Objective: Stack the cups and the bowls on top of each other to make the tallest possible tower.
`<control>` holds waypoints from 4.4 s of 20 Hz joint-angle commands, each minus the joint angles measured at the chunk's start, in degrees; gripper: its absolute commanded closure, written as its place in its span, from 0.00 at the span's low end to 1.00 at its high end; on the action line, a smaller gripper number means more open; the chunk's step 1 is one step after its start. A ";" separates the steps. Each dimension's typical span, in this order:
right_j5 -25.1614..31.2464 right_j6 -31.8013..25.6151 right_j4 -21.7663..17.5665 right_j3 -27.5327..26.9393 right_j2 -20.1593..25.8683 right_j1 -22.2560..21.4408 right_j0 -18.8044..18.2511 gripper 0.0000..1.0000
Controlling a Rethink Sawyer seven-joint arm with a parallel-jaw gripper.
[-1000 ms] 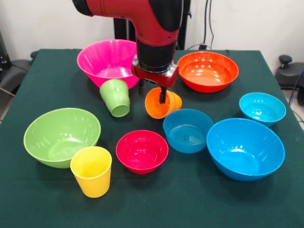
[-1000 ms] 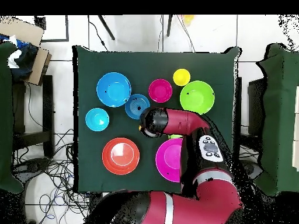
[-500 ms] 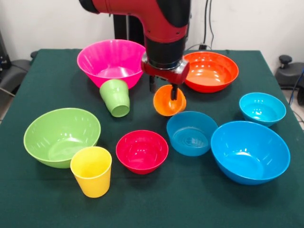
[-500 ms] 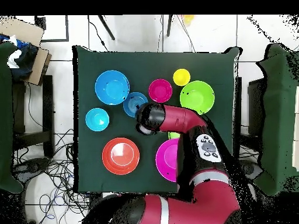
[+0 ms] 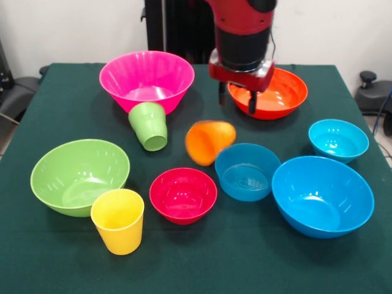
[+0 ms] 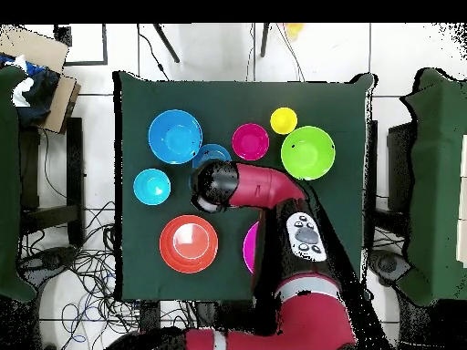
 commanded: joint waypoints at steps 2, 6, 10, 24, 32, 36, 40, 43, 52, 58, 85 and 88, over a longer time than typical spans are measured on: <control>3.45 6.24 2.48 5.02 2.36 -1.29 2.76 0.00; 2.96 5.87 2.44 4.77 1.65 -0.69 3.30 0.00; 4.81 1.73 0.41 3.00 1.05 0.00 1.29 0.00; 4.11 -6.20 -7.21 -3.31 -0.16 4.76 -5.04 0.00; 2.24 -2.88 -9.27 -5.21 -0.79 6.48 -3.90 0.00; 0.77 -2.35 -10.72 -7.67 -1.89 8.74 -3.65 0.00; 0.28 -1.97 -11.69 -8.96 -2.92 9.64 -3.34 0.00; -0.25 -1.57 -12.13 -9.47 -3.28 10.32 -3.22 0.00; -1.32 -2.00 -13.31 -12.90 -3.53 13.23 -3.77 0.00; -0.71 -1.96 -12.76 -13.85 -3.46 13.88 -3.47 0.00; 3.03 -2.19 -10.16 -6.54 -3.14 3.56 -1.03 0.00; 2.86 -2.12 -10.39 -4.37 -3.54 1.70 -1.29 0.00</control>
